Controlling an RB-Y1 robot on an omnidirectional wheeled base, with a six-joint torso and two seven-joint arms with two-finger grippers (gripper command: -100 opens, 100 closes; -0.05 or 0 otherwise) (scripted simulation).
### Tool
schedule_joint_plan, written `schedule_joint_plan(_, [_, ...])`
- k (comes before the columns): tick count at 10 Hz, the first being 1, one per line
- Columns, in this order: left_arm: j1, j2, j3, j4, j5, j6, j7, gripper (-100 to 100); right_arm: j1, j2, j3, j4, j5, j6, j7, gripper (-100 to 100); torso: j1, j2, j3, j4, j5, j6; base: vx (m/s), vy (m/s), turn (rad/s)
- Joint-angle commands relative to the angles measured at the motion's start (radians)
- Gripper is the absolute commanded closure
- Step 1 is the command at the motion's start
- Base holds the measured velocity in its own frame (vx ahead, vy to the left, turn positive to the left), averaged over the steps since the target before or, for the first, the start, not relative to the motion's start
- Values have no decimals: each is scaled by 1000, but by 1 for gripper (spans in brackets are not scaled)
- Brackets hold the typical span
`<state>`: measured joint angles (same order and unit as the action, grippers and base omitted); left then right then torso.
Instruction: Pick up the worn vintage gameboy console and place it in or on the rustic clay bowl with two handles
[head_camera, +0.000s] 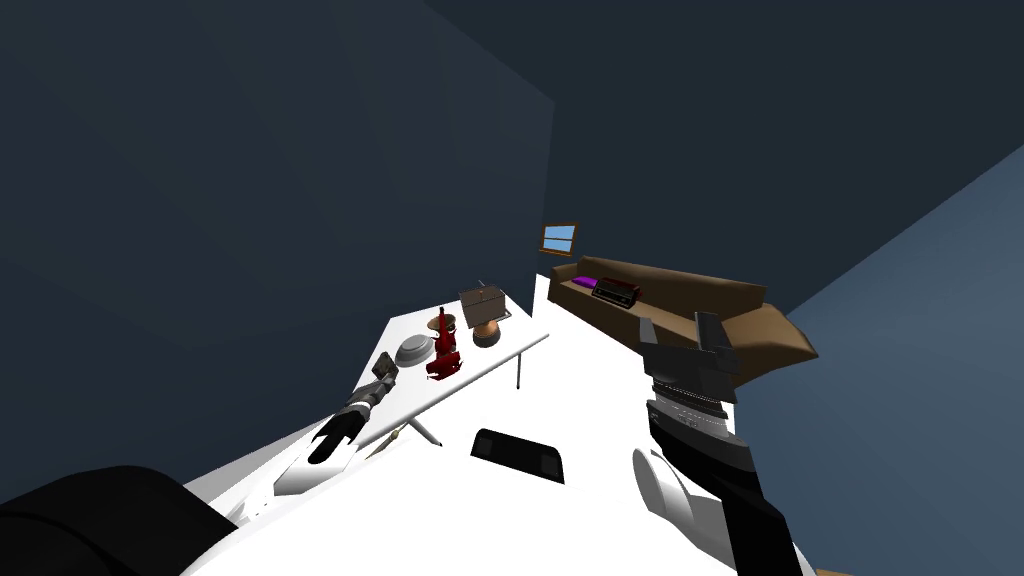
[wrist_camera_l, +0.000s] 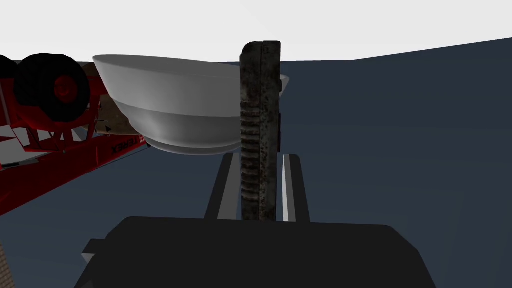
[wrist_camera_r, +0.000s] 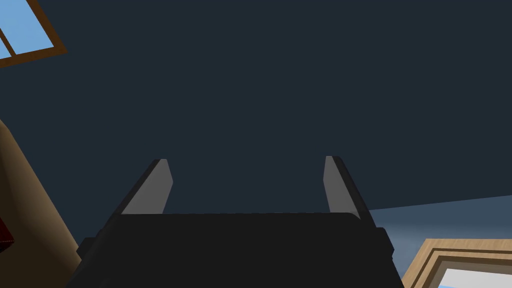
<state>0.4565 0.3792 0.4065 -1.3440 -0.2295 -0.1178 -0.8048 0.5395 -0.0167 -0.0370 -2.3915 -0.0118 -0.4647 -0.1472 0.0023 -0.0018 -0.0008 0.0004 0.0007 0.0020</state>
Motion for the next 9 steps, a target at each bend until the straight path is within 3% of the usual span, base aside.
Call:
schedule_joint_plan(1, [0,0,0,0,0,0,0,0,0,0,0,0,0,0,0,0,0,0,0,0,0,0,0,0,0])
schedule_joint_plan(2, [-26,33,29,18,11,29,-2,100,0,0,0,0,0,0,0,0,0,0,0,0,0,0,-77,-51,-182])
schedule_joint_plan(9, [-96,166,136,42,50,156,-12,100,0,0,0,0,0,0,0,0,-5,0,1,2,-5,3,-66,-50,-180])
